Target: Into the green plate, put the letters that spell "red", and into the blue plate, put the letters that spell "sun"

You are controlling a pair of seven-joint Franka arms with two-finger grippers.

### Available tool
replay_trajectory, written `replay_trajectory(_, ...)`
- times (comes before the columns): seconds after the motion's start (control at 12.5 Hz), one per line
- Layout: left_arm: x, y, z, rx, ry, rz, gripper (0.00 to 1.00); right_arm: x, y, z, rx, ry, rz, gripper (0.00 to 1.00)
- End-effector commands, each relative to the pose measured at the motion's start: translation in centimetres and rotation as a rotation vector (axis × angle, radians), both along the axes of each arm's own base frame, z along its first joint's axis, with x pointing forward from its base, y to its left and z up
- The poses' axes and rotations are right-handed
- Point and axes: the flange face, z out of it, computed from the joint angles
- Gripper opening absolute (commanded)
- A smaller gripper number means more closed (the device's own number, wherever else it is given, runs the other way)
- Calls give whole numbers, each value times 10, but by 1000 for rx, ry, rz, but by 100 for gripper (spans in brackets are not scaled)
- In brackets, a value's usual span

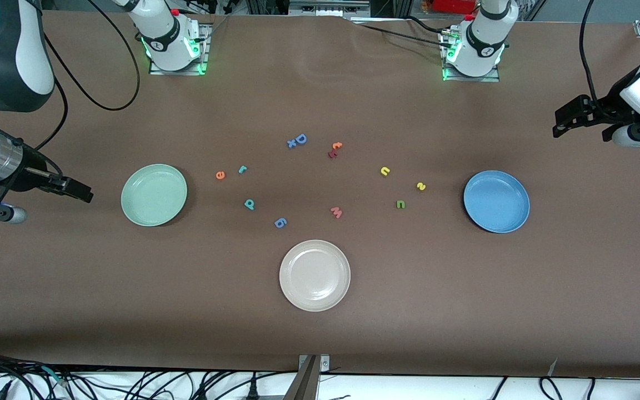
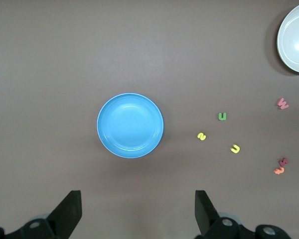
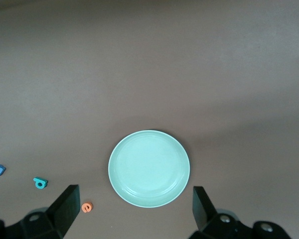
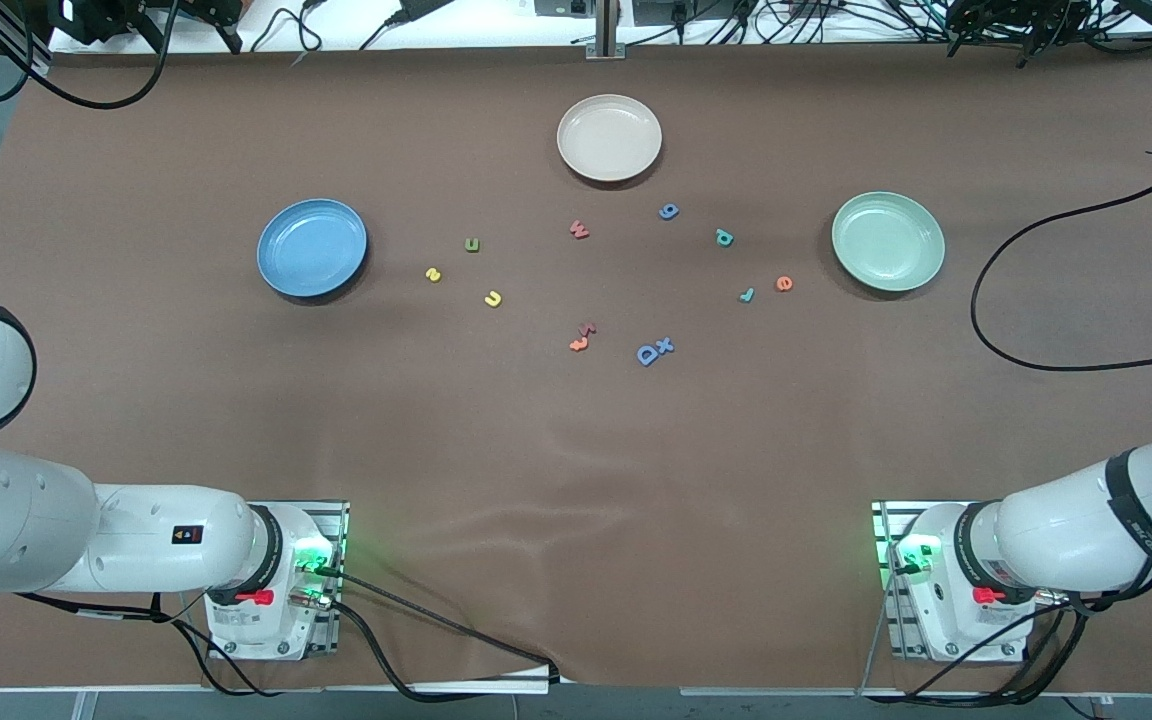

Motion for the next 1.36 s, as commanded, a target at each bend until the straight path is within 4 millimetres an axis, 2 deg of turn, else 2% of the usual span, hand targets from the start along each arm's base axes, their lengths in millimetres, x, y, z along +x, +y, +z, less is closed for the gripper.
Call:
replay_trajectory(0.0,0,-2,6,-28,6,-18,100,-5,1,12,21,-3,11,100)
replay_trajectory(0.32,0,-2,6,-27,8,-16,100,-4,-2,11,18,-5,5,100)
replay_trajectory(0.48,-1,-3,6,-27,14,-18,100,-5,4,13,11,-8,21,100)
replay_trajectory(0.64,-1,-3,6,-27,14,-18,100,-4,-3,11,28,-6,0,100)
replay_trajectory(0.72,-1,-4,6,-27,14,-20,100,-2,3,6,11,0,11,100)
replay_trajectory(1.28,-1,-2,6,-27,14,-17,100,-1,-4,3,-4,0,7,100)
